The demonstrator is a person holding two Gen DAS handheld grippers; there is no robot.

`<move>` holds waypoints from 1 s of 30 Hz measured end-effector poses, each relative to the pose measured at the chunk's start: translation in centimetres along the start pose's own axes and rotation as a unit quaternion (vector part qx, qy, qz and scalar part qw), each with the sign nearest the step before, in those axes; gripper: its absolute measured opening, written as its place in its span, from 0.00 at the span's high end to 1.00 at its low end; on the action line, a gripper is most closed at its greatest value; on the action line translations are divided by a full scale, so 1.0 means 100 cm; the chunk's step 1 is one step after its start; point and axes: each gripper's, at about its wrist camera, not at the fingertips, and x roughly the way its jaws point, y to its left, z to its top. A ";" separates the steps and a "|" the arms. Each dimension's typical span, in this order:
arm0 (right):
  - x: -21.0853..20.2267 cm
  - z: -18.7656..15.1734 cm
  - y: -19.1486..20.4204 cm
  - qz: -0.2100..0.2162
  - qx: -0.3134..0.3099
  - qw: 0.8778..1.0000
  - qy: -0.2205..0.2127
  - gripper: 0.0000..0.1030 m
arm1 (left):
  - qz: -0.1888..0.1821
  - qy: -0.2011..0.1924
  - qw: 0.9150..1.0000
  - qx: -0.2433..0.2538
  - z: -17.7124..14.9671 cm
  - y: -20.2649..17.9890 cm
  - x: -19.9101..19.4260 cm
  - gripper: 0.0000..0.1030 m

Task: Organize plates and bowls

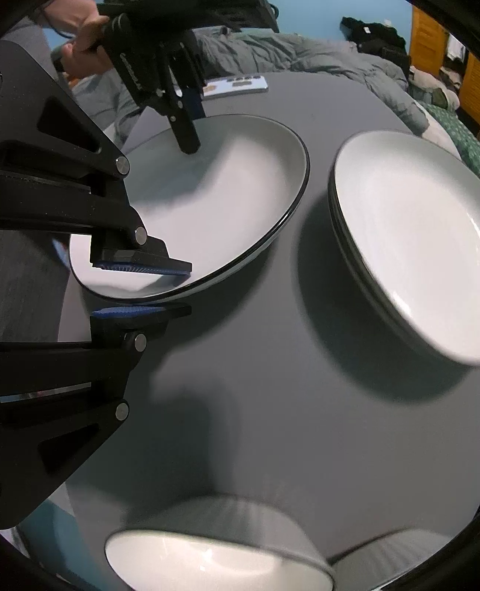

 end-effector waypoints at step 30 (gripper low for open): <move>0.003 0.000 -0.020 0.009 0.006 1.000 -0.028 0.82 | 0.009 0.003 0.999 -0.042 -0.002 0.002 0.007 0.80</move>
